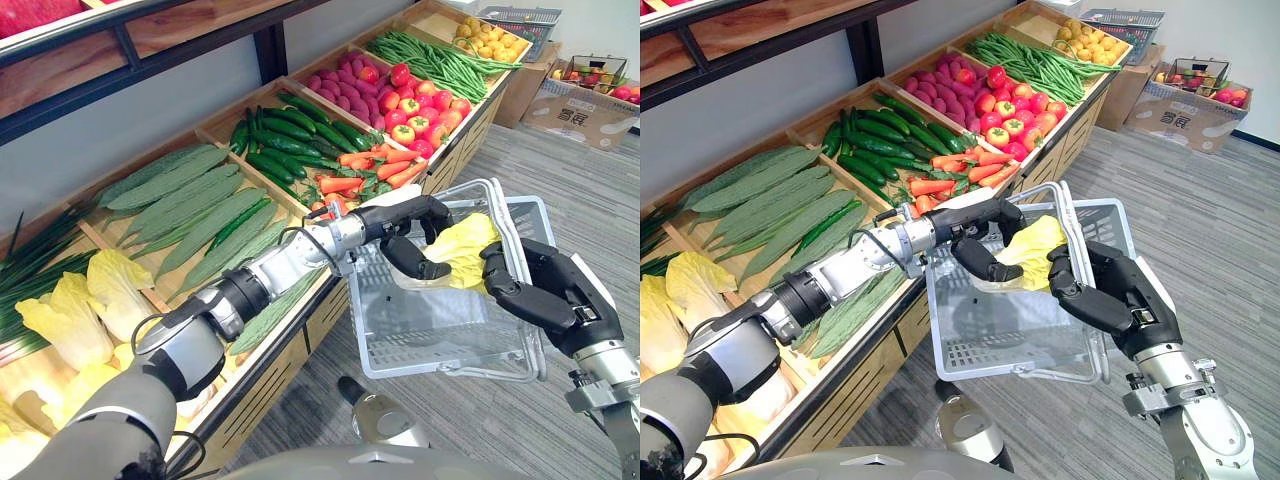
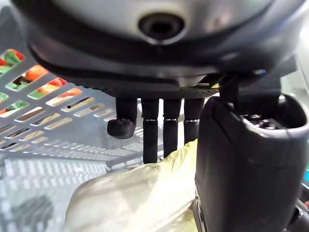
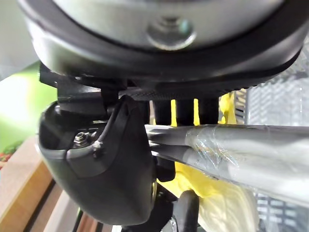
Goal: Pick vegetable in the basket
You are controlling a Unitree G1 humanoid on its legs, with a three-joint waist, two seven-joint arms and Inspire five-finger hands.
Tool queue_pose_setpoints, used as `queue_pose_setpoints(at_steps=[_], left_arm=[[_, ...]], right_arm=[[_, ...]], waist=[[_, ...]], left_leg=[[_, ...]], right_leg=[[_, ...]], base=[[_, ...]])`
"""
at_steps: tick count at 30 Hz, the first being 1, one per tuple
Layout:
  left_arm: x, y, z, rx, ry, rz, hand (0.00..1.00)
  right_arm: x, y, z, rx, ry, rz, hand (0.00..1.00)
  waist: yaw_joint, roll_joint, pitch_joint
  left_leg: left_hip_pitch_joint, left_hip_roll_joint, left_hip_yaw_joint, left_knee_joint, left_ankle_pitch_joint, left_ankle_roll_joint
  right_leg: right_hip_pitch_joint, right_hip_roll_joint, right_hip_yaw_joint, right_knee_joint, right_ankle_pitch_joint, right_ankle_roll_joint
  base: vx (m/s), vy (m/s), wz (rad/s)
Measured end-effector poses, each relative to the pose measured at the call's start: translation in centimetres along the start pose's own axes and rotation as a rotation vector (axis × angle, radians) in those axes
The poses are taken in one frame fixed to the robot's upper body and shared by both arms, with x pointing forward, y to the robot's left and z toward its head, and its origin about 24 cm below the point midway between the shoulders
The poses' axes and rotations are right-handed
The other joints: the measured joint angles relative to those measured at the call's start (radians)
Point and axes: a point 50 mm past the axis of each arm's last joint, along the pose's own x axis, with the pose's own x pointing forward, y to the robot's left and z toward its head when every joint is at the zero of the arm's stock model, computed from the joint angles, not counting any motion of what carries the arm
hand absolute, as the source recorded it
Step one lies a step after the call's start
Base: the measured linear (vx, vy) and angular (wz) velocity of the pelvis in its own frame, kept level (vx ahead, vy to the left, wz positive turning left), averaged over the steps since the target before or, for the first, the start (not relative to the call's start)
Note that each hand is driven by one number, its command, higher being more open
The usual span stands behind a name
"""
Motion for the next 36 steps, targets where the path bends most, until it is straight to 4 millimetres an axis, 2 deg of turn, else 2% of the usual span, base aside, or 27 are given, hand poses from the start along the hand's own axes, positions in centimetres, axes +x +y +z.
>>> queue_pose_setpoints(at_steps=[3, 8, 13, 25, 36], left_arm=[[0.2, -1.7, -0.4, -0.009, 0.015, -0.060, 0.00], [0.3, -7.8, -1.5, -0.059, 0.057, -0.234, 0.00], [1.0, -8.8, -0.8, -0.026, 0.040, -0.270, 0.00], [1.6, -10.1, -1.1, -0.007, 0.069, -0.286, 0.00], [2.1, -10.7, -1.8, 0.132, 0.106, -0.261, 0.00]], right_arm=[[0.1, 0.0, 0.1, -0.002, -0.003, -0.002, 0.00], [0.4, 0.2, 0.3, -0.005, -0.018, 0.026, 0.00], [0.4, 0.2, 0.3, -0.003, -0.010, 0.032, 0.00], [0.4, 0.4, -0.1, 0.008, 0.024, 0.042, 0.00], [0.0, 1.1, -0.8, 0.030, 0.059, 0.083, 0.00]], waist=[[-0.001, -0.003, 0.002], [-0.004, -0.005, 0.003], [-0.015, -0.009, 0.005], [-0.025, -0.010, 0.006], [-0.025, -0.010, 0.007]], left_leg=[[0.002, -0.001, 0.007, 0.000, 0.000, 0.000], [0.000, -0.001, 0.020, 0.000, -0.001, -0.001], [-0.002, -0.002, 0.020, 0.001, -0.001, -0.001], [-0.015, 0.002, 0.019, 0.019, -0.006, 0.003], [-0.015, 0.002, 0.026, 0.021, -0.006, 0.003]], right_leg=[[-0.001, 0.006, 0.006, 0.000, 0.000, 0.000], [-0.010, 0.010, 0.015, 0.001, 0.000, 0.000], [-0.012, 0.009, 0.016, 0.003, 0.000, 0.000], [-0.020, 0.008, 0.018, 0.003, 0.002, 0.003], [-0.022, 0.010, 0.024, 0.005, 0.002, 0.003]], base=[[0.06, 0.030, -0.06], [0.05, 0.027, -0.07], [0.05, 0.028, -0.01], [0.05, 0.025, 0.00], [0.06, 0.024, -0.02]])
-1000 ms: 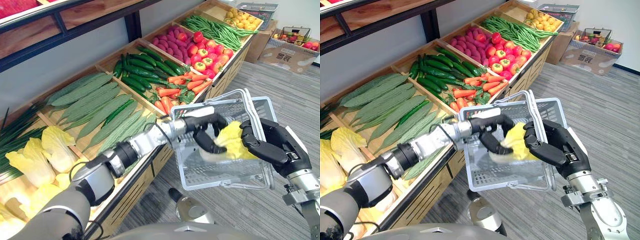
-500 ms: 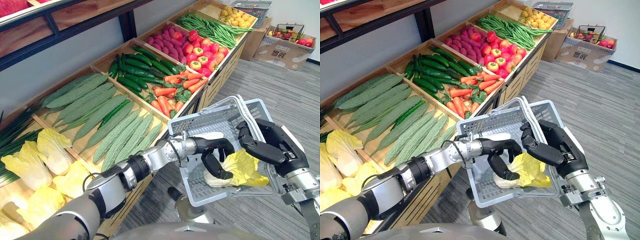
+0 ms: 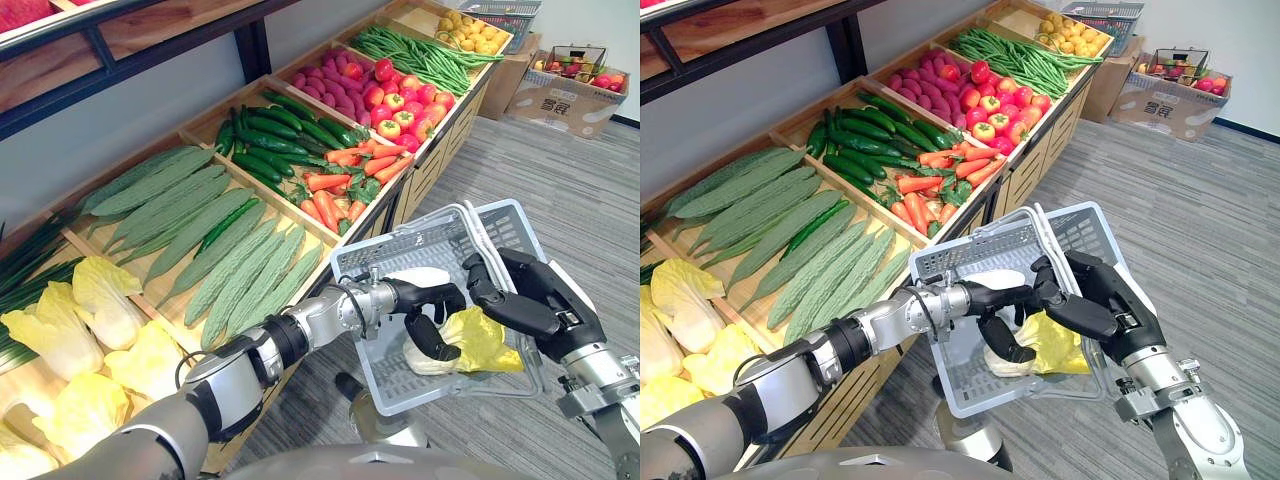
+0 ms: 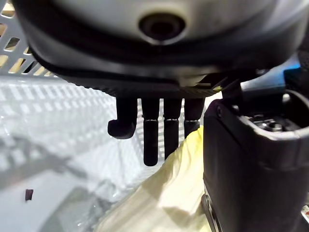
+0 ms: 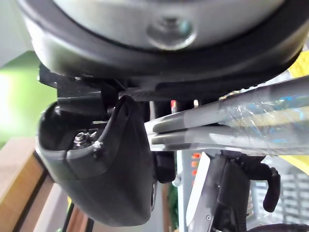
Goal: Pick vegetable in the basket
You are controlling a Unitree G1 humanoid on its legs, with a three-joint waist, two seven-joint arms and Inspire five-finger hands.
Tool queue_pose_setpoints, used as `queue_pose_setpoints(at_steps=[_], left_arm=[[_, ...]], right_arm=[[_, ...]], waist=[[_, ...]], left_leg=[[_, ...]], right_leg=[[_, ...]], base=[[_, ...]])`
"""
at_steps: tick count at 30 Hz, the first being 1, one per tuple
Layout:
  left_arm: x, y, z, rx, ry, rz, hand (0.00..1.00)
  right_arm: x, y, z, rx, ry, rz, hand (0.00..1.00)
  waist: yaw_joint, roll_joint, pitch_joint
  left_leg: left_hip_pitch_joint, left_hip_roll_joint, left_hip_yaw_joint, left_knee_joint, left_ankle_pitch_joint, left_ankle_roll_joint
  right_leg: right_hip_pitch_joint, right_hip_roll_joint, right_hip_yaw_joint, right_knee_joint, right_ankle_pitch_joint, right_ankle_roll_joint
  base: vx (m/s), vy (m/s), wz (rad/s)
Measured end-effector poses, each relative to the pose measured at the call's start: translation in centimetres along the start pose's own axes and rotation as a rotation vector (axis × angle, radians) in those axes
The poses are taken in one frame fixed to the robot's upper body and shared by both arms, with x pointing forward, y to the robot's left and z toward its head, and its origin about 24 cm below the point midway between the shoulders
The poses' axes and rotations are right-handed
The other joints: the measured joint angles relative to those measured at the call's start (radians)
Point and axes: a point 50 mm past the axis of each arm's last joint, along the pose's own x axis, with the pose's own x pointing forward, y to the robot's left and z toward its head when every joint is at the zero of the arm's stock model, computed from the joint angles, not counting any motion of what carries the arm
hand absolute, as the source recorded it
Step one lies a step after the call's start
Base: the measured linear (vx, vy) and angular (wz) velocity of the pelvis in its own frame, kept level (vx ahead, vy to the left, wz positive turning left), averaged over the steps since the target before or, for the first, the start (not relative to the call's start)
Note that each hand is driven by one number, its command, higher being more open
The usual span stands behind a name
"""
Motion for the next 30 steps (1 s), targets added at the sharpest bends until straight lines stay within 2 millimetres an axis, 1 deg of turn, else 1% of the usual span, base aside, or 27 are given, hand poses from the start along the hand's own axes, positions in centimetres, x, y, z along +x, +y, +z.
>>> queue_pose_setpoints(at_steps=[2, 4, 6, 9, 14, 15, 19, 26, 30], left_arm=[[0.0, 0.0, -0.5, 0.003, 0.026, 0.002, 0.00], [0.0, 0.1, -1.3, 0.042, 0.073, -0.009, 0.00], [-0.3, 0.6, -2.2, 0.076, 0.117, -0.003, 0.00], [-0.4, 1.2, -2.3, 0.106, 0.129, 0.022, 0.00], [-0.4, 2.1, -2.3, 0.106, 0.128, 0.058, 0.00], [-0.4, 2.3, -2.2, 0.111, 0.127, 0.060, 1.00], [-0.4, 3.1, -2.0, 0.128, 0.121, 0.086, 1.00], [-0.4, 3.1, -1.9, 0.116, 0.115, 0.075, 1.00], [-0.5, 3.8, -1.3, 0.038, 0.068, 0.103, 1.00]], right_arm=[[0.0, 0.3, -0.1, 0.006, 0.002, 0.013, 0.00], [0.1, 0.4, 0.0, 0.007, -0.004, 0.025, 0.00], [0.1, 0.7, 0.4, 0.010, -0.019, 0.036, 0.00], [0.2, 1.1, 0.8, 0.012, -0.037, 0.055, 0.00], [0.2, 1.3, 1.1, 0.030, -0.055, 0.063, 0.00], [0.2, 1.3, 1.1, 0.030, -0.055, 0.062, 0.00], [0.2, 1.3, 1.0, 0.031, -0.052, 0.062, 0.00], [-0.1, 1.4, 0.7, 0.038, -0.032, 0.061, 0.00], [-0.3, 1.4, 0.6, 0.040, -0.025, 0.060, 0.00]], waist=[[0.000, 0.000, 0.000], [-0.003, -0.002, 0.002], [-0.003, -0.004, 0.005], [-0.003, -0.005, 0.007], [-0.005, -0.009, 0.010], [-0.005, -0.009, 0.011], [-0.006, -0.013, 0.013], [-0.004, -0.013, 0.013], [-0.002, -0.012, 0.013]], left_leg=[[0.000, 0.000, 0.007, 0.001, -0.001, 0.000], [-0.001, 0.000, 0.012, 0.005, -0.004, 0.000], [-0.001, 0.001, 0.017, 0.011, -0.007, 0.000], [-0.001, 0.000, 0.019, 0.014, -0.008, 0.000], [-0.002, 0.001, 0.019, 0.014, -0.009, 0.000], [-0.002, 0.001, 0.019, 0.014, -0.009, 0.000], [-0.002, 0.001, 0.019, 0.013, -0.009, 0.000], [-0.006, 0.001, 0.010, 0.013, -0.009, 0.000], [-0.009, 0.001, 0.001, 0.013, -0.008, 0.001]], right_leg=[[-0.004, 0.001, 0.006, 0.002, 0.000, 0.000], [-0.009, 0.004, 0.010, 0.006, 0.000, 0.000], [-0.012, 0.006, 0.015, 0.012, 0.000, 0.000], [-0.012, 0.006, 0.018, 0.012, -0.001, -0.002], [-0.013, 0.006, 0.018, 0.013, -0.002, -0.002], [-0.013, 0.006, 0.018, 0.013, -0.002, -0.002], [-0.014, 0.006, 0.018, 0.013, -0.002, -0.002], [-0.013, 0.000, 0.008, 0.014, -0.002, -0.002], [-0.013, -0.002, 0.000, 0.015, -0.002, -0.002]], base=[[0.06, 0.026, -0.08], [0.06, 0.030, -0.10], [0.05, 0.028, -0.07], [0.06, 0.032, -0.02], [0.07, 0.030, 0.00], [0.07, 0.027, 0.00], [0.07, 0.028, 0.00], [0.04, 0.018, 0.04], [0.00, 0.000, 0.06]])
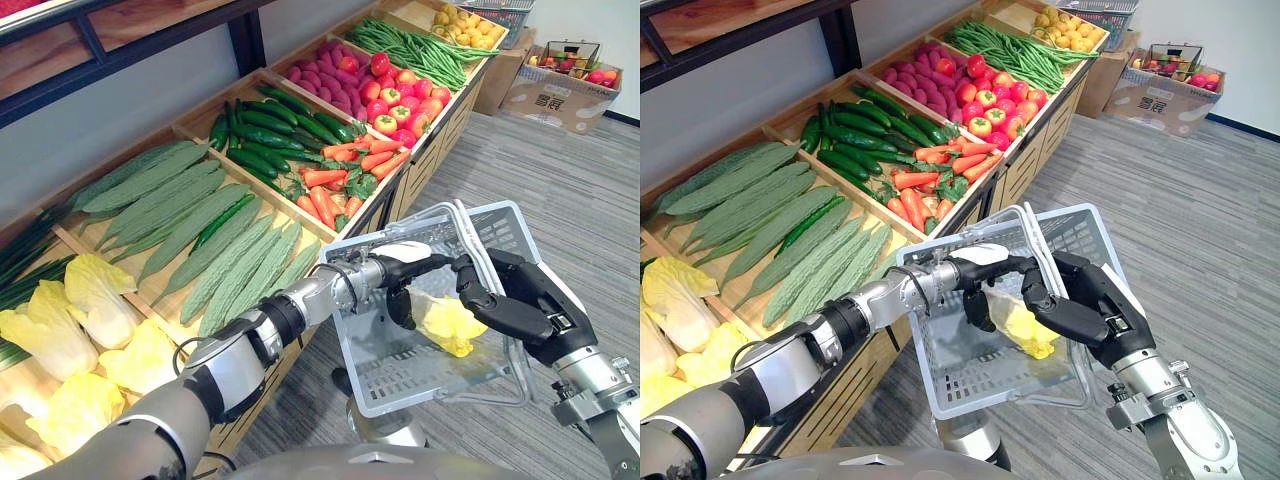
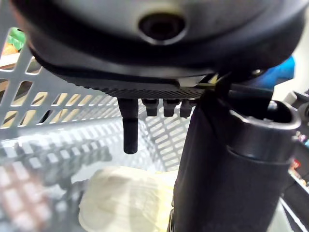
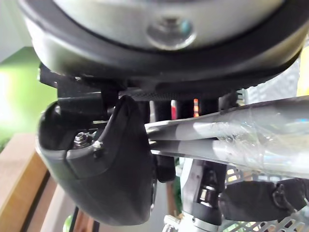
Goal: Pick vegetable in the basket
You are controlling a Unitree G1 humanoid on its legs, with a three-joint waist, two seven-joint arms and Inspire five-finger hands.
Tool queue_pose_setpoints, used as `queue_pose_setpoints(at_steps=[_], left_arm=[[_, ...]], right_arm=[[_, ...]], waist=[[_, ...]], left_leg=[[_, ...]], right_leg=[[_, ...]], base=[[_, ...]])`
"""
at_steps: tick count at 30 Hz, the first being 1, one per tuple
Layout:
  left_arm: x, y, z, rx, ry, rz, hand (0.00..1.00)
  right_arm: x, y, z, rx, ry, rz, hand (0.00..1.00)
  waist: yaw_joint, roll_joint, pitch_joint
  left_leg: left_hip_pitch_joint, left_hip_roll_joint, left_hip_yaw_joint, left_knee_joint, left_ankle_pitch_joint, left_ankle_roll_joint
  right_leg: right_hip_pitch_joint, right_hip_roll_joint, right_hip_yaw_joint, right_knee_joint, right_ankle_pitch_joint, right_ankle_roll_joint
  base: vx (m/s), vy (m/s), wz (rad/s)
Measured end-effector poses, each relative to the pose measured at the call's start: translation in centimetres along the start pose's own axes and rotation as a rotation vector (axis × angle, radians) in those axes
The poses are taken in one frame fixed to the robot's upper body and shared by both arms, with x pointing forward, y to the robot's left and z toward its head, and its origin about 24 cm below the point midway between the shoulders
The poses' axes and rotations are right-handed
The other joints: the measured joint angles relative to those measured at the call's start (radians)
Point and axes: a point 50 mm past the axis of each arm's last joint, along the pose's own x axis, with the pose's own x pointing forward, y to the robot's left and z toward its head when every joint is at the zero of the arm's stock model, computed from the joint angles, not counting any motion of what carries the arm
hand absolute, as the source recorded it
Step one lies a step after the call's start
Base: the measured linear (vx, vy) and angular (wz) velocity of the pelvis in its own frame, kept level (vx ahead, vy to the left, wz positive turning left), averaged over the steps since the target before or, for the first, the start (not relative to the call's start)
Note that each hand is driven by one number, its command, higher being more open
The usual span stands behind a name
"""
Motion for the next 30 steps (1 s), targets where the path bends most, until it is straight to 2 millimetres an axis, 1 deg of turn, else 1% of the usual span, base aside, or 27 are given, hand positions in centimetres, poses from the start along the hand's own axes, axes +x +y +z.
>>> queue_pose_setpoints(at_steps=[3, 5, 9, 11, 16, 17, 18, 19, 20, 21, 22, 24, 26, 27, 29, 30], left_arm=[[0.0, 0.5, 0.7, -0.048, -0.039, 0.018, 1.00], [-0.2, 1.2, 1.4, -0.083, -0.084, 0.022, 1.00], [-0.5, 2.5, 2.3, -0.087, -0.139, 0.028, 1.00], [-1.2, 3.6, 2.7, -0.074, -0.173, 0.039, 1.00], [-2.4, 5.0, 3.6, -0.111, -0.253, 0.045, 1.00], [-2.9, 5.6, 3.8, -0.125, -0.277, 0.052, 1.00], [-3.5, 6.7, 3.8, -0.114, -0.285, 0.068, 1.00], [-3.8, 7.3, 3.6, -0.107, -0.277, 0.066, 1.00], [-4.6, 8.2, 3.2, -0.109, -0.274, 0.068, 1.00], [-5.2, 8.4, 3.1, -0.120, -0.278, 0.063, 1.00], [-5.8, 8.6, 2.8, -0.168, -0.286, 0.049, 1.00], [-6.7, 9.1, 2.4, -0.209, -0.285, 0.045, 1.00], [-8.2, 9.8, 1.8, -0.271, -0.280, 0.041, 1.00], [-8.6, 10.0, 1.6, -0.286, -0.277, 0.040, 1.00], [-10.3, 10.8, 1.4, -0.316, -0.281, 0.045, 1.00], [-10.7, 11.0, 1.4, -0.318, -0.283, 0.044, 1.00]], right_arm=[[0.0, 0.0, 0.0, 0.001, 0.001, 0.000, 0.00], [0.0, 0.0, -0.1, 0.007, -0.003, -0.006, 0.00], [0.0, 0.1, -0.1, 0.025, -0.018, -0.016, 0.00], [0.0, 0.2, -0.2, 0.036, -0.022, -0.021, 0.00], [-0.3, -0.4, 0.2, 0.028, -0.047, -0.064, 0.00], [-0.5, -0.6, 0.2, 0.032, -0.053, -0.082, 0.00], [-0.8, -0.7, 0.0, 0.033, -0.039, -0.093, 0.00], [-0.9, -0.7, 0.0, 0.034, -0.036, -0.092, 0.00], [-0.8, -0.7, 0.1, 0.034, -0.041, -0.089, 0.00], [-0.8, -0.8, 0.1, 0.033, -0.045, -0.090, 0.00], [-0.9, -0.9, 0.2, 0.029, -0.044, -0.094, 0.00], [-1.2, -1.1, 0.1, 0.024, -0.035, -0.112, 0.00], [-1.4, -1.3, 0.0, 0.016, -0.018, -0.116, 0.00], [-1.6, -1.4, 0.0, 0.016, -0.010, -0.118, 0.00], [-2.2, -1.6, -0.5, 0.011, 0.034, -0.121, 0.00], [-2.3, -1.7, -0.5, 0.006, 0.047, -0.119, 0.00]], waist=[[0.000, 0.001, 0.000], [0.001, 0.004, -0.003], [0.004, 0.007, -0.004], [0.007, 0.009, -0.005], [0.012, 0.012, -0.008], [0.019, 0.013, -0.008], [0.030, 0.013, -0.008], [0.031, 0.013, -0.008], [0.032, 0.016, -0.010], [0.035, 0.018, -0.011], [0.043, 0.021, -0.013], [0.059, 0.022, -0.014], [0.061, 0.026, -0.016], [0.062, 0.027, -0.017], [0.072, 0.031, -0.019], [0.075, 0.031, -0.020]], left_leg=[[-0.005, 0.000, -0.009, 0.000, 0.001, 0.001], [-0.012, 0.000, -0.022, 0.000, 0.003, 0.005], [-0.014, -0.001, -0.036, 0.001, 0.007, 0.008], [-0.016, -0.001, -0.044, 0.001, 0.009, 0.008], [-0.027, -0.001, -0.065, 0.002, 0.011, 0.009], [-0.028, -0.001, -0.070, 0.002, 0.013, 0.009], [-0.029, 0.000, -0.074, 0.003, 0.015, 0.009], [-0.029, 0.000, -0.079, 0.003, 0.017, 0.009], [-0.030, 0.001, -0.086, 0.003, 0.019, 0.009], [-0.031, 0.001, -0.089, 0.003, 0.020, 0.008], [-0.031, 0.002, -0.092, 0.002, 0.021, 0.007], [-0.032, 0.004, -0.095, 0.003, 0.023, 0.007], [-0.033, 0.006, -0.103, 0.002, 0.024, 0.006], [-0.033, 0.007, -0.105, 0.002, 0.024, 0.006], [-0.031, 0.012, -0.107, 0.001, 0.025, 0.004], [-0.030, 0.013, -0.107, 0.000, 0.026, 0.004]], right_leg=[[0.000, -0.002, -0.007, 0.000, 0.000, 0.000], [0.000, -0.006, -0.019, 0.000, -0.001, -0.001], [0.002, -0.011, -0.032, 0.001, -0.003, -0.004], [0.004, -0.015, -0.040, 0.002, -0.004, -0.005], [0.005, -0.018, -0.057, 0.005, -0.010, -0.014], [0.005, -0.018, -0.062, 0.006, -0.010, -0.014], [0.005, -0.019, -0.067, 0.011, -0.010, -0.014], [0.005, -0.019, -0.071, 0.015, -0.011, -0.015], [0.005, -0.019, -0.078, 0.016, -0.013, -0.017], [0.005, -0.019, -0.081, 0.016, -0.013, -0.018], [0.006, -0.019, -0.085, 0.016, -0.014, -0.019], [0.007, -0.019, -0.090, 0.016, -0.015, -0.021], [0.009, -0.019, -0.098, 0.016, -0.019, -0.027], [0.010, -0.019, -0.100, 0.015, -0.019, -0.028], [0.015, -0.017, -0.105, 0.015, -0.019, -0.028], [0.015, -0.017, -0.105, 0.015, -0.019, -0.028]], base=[[0.04, 0.017, 0.10], [0.05, 0.018, 0.14], [0.06, 0.019, 0.12], [0.04, 0.015, 0.10], [0.04, 0.008, 0.11], [0.05, 0.003, 0.13], [0.04, 0.002, 0.13], [0.04, -0.001, 0.14], [0.04, -0.003, 0.14], [0.05, -0.004, 0.13], [0.04, -0.002, 0.08], [0.03, -0.005, 0.08], [0.04, -0.003, 0.10], [0.07, 0.001, 0.08], [0.07, 0.004, 0.04], [0.07, 0.015, 0.00]])
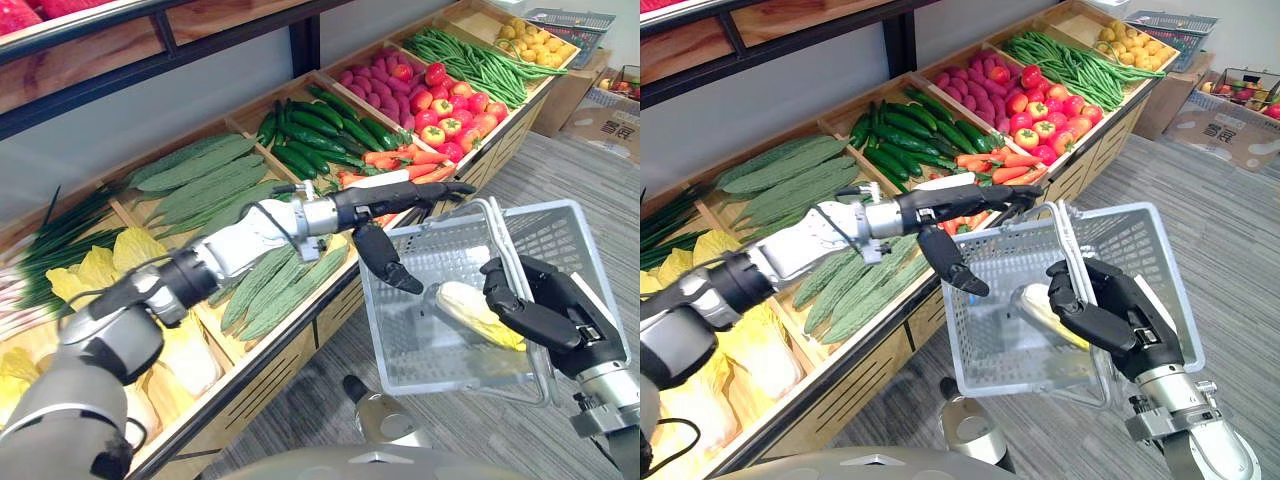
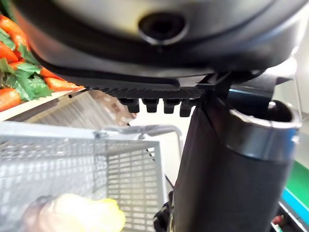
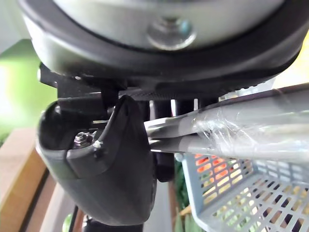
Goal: Pick vegetable in the basket
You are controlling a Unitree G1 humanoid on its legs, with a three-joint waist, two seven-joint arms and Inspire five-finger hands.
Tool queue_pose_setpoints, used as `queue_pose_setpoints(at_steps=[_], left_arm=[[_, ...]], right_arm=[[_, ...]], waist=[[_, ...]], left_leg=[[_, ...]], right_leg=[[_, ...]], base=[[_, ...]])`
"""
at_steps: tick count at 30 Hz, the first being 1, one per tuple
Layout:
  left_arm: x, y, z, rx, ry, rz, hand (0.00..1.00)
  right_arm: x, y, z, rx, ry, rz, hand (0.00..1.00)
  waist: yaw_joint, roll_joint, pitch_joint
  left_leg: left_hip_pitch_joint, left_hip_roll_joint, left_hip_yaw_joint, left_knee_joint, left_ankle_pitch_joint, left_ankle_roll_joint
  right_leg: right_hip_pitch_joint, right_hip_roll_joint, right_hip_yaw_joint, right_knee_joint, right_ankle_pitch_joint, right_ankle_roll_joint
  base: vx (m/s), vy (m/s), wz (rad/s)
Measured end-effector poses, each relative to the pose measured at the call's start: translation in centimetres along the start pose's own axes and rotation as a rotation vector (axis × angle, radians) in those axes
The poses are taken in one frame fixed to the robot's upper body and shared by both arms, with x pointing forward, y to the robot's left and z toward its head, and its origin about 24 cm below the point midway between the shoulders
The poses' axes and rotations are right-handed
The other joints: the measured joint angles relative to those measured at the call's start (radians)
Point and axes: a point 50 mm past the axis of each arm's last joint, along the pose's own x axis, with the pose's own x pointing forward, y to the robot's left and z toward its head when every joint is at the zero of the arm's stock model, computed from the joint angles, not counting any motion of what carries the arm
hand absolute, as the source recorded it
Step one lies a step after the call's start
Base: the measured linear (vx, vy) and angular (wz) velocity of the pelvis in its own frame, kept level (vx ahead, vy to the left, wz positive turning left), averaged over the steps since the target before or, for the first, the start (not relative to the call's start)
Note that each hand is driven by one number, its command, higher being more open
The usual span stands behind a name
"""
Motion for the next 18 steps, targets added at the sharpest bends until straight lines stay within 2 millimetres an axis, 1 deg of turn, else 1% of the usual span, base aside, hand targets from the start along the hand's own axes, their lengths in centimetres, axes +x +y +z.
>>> queue_pose_setpoints(at_steps=[2, 3, 4, 5, 7, 8, 9, 10, 12, 13, 14, 15, 16, 17, 18], left_arm=[[-1.7, 0.8, 0.9, -0.009, -0.007, 0.009, 1.00], [-1.9, 1.0, 0.9, -0.012, -0.008, 0.013, 1.00], [-2.5, 1.6, 1.3, -0.008, -0.016, 0.039, 1.00], [-3.6, 2.6, 1.6, -0.007, -0.030, 0.098, 1.00], [-4.6, 3.4, 1.9, -0.012, -0.050, 0.166, 1.00], [-5.4, 3.9, 1.8, -0.039, -0.069, 0.229, 1.00], [-6.3, 4.4, 1.7, -0.054, -0.076, 0.288, 1.00], [-6.7, 4.5, 1.5, -0.059, -0.074, 0.313, 1.00], [-8.5, 4.8, 0.8, -0.072, -0.049, 0.391, 1.00], [-9.6, 4.8, 0.2, -0.088, -0.031, 0.437, 1.00], [-10.1, 4.8, -0.1, -0.097, -0.021, 0.459, 1.00], [-11.2, 4.6, -0.7, -0.114, -0.001, 0.500, 1.00], [-12.3, 4.5, -1.2, -0.128, 0.021, 0.537, 1.00], [-12.9, 4.4, -1.5, -0.135, 0.031, 0.557, 1.00], [-14.0, 4.3, -1.9, -0.149, 0.046, 0.601, 1.00]], right_arm=[[-0.3, -0.5, -0.5, -0.015, 0.048, 0.001, 0.00], [-0.3, -0.5, -0.5, -0.017, 0.052, 0.002, 0.00], [-0.4, -0.7, -0.7, -0.019, 0.065, 0.003, 0.00], [-0.4, -0.8, -0.7, -0.021, 0.070, 0.004, 0.00], [-0.4, -0.7, -0.7, -0.020, 0.070, 0.007, 0.00], [-0.4, -0.7, -0.7, -0.021, 0.071, 0.007, 0.00], [-0.4, -0.8, -0.8, -0.021, 0.071, 0.006, 0.00], [-0.4, -0.8, -0.8, -0.021, 0.071, 0.004, 0.00], [-0.5, -1.2, -0.7, -0.026, 0.067, -0.017, 0.00], [-0.7, -1.8, -0.6, -0.035, 0.064, -0.048, 0.00], [-0.8, -2.3, -0.6, -0.037, 0.066, -0.069, 0.00], [-1.2, -3.2, -0.8, -0.040, 0.074, -0.121, 0.00], [-1.7, -4.2, -1.1, -0.038, 0.090, -0.174, 0.00], [-2.0, -4.6, -1.4, -0.034, 0.098, -0.200, 0.00], [-2.4, -5.2, -1.8, -0.026, 0.113, -0.241, 0.00]], waist=[[0.009, 0.001, -0.001], [0.010, 0.001, -0.001], [0.012, 0.000, -0.001], [0.012, 0.000, -0.001], [0.010, 0.000, -0.001], [0.010, -0.001, -0.001], [0.010, -0.004, -0.003], [0.011, -0.006, -0.005], [0.013, -0.013, -0.008], [0.016, -0.017, -0.012], [0.019, -0.020, -0.017], [0.028, -0.025, -0.027], [0.038, -0.034, -0.038], [0.042, -0.039, -0.043], [0.046, -0.048, -0.049]], left_leg=[[0.001, 0.000, -0.001, -0.005, 0.003, -0.001], [0.001, 0.000, -0.001, -0.006, 0.003, -0.001], [0.002, -0.003, -0.004, -0.011, 0.007, 0.000], [0.004, -0.012, -0.009, -0.022, 0.014, 0.001], [0.004, -0.017, -0.013, -0.029, 0.019, 0.002], [0.005, -0.020, -0.016, -0.033, 0.023, 0.003], [0.005, -0.021, -0.023, -0.036, 0.027, 0.003], [0.006, -0.021, -0.027, -0.036, 0.028, 0.002], [0.005, -0.021, -0.040, -0.038, 0.033, 0.001], [0.004, -0.022, -0.049, -0.038, 0.035, 0.001], [0.002, -0.022, -0.052, -0.039, 0.035, 0.000], [0.002, -0.022, -0.055, -0.043, 0.039, -0.002], [0.003, -0.023, -0.057, -0.050, 0.045, -0.003], [0.003, -0.024, -0.060, -0.054, 0.048, -0.004], [0.002, -0.024, -0.070, -0.057, 0.052, -0.005]], right_leg=[[0.000, 0.000, -0.002, 0.001, 0.000, 0.000], [0.000, -0.001, -0.002, 0.001, 0.000, 0.000], [0.001, -0.002, -0.004, 0.001, 0.000, 0.000], [0.002, -0.008, -0.008, 0.000, 0.000, 0.000], [0.002, -0.014, -0.012, 0.000, 0.000, 0.000], [0.004, -0.016, -0.016, 0.000, 0.000, 0.000], [0.008, -0.018, -0.022, 0.000, 0.000, 0.000], [0.010, -0.018, -0.025, 0.000, 0.000, -0.001], [0.016, -0.019, -0.036, -0.001, -0.001, -0.002], [0.020, -0.020, -0.044, -0.001, -0.003, -0.005], [0.020, -0.021, -0.047, -0.001, -0.004, -0.006], [0.020, -0.021, -0.050, -0.001, -0.004, -0.007], [0.020, -0.021, -0.054, -0.001, -0.005, -0.009], [0.020, -0.022, -0.056, -0.002, -0.005, -0.009], [0.022, -0.023, -0.066, -0.002, -0.005, -0.010]], base=[[0.07, 0.018, 0.01], [0.05, 0.012, 0.04], [0.04, 0.012, 0.09], [0.03, 0.014, 0.11], [0.02, 0.013, 0.10], [0.01, 0.003, 0.13], [0.01, -0.005, 0.14], [0.00, -0.017, 0.16], [-0.01, -0.023, 0.17], [-0.01, -0.023, 0.17], [0.00, -0.022, 0.15], [0.02, -0.019, 0.10], [0.03, -0.021, 0.09], [0.05, -0.024, 0.15], [0.04, -0.017, 0.19]])
